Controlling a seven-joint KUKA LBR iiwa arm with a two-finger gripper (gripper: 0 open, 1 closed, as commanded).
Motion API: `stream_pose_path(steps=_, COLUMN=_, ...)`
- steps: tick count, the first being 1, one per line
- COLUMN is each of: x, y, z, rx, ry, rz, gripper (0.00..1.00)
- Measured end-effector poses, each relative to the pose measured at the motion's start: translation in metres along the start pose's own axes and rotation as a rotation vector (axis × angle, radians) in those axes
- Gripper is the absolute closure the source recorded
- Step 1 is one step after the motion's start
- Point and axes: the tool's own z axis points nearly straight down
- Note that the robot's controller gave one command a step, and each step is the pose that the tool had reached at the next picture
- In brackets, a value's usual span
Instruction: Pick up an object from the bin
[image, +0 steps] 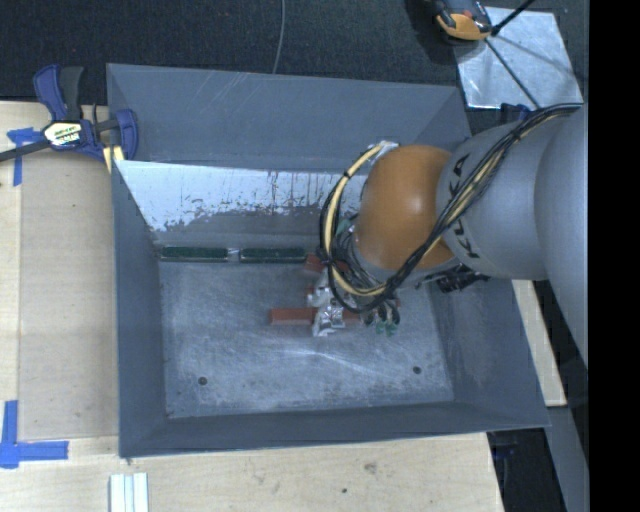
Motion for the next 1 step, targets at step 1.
stream_pose_path(steps=1, x=-0.0007, y=0.0, z=-0.0078, rx=0.0, ry=-0.003, rz=-0.001, gripper=1.0)
